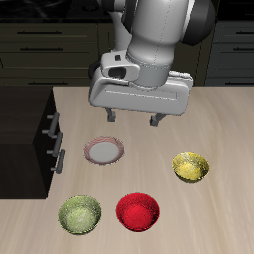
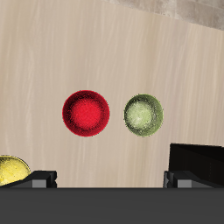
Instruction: Place the red bowl on top of the wooden cabinet
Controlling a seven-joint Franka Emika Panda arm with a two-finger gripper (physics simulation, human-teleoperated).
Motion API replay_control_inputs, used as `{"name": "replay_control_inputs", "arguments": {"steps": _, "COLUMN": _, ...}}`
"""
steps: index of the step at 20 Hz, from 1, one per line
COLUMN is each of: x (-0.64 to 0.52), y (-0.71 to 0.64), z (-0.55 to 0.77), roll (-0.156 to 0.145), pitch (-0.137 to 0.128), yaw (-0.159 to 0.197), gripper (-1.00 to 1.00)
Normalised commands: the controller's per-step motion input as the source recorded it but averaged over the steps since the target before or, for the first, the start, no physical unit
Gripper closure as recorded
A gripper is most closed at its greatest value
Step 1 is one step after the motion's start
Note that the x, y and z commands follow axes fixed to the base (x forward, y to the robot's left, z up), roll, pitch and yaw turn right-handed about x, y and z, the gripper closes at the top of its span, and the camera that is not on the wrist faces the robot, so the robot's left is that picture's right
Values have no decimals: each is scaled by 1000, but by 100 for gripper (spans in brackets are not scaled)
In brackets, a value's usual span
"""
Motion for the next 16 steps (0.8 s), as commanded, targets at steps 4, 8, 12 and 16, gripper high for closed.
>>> {"name": "replay_control_inputs", "arguments": {"steps": 4, "x": 171, "y": 120, "z": 8, "roll": -3, "pitch": -13, "yaw": 31, "gripper": -100}}
{"name": "replay_control_inputs", "arguments": {"steps": 8, "x": 103, "y": 95, "z": 11, "roll": -3, "pitch": 3, "yaw": -17, "gripper": -100}}
{"name": "replay_control_inputs", "arguments": {"steps": 12, "x": 116, "y": 105, "z": -35, "roll": 3, "pitch": -1, "yaw": -8, "gripper": -100}}
{"name": "replay_control_inputs", "arguments": {"steps": 16, "x": 110, "y": -25, "z": -176, "roll": -12, "pitch": 7, "yaw": 0, "gripper": -100}}
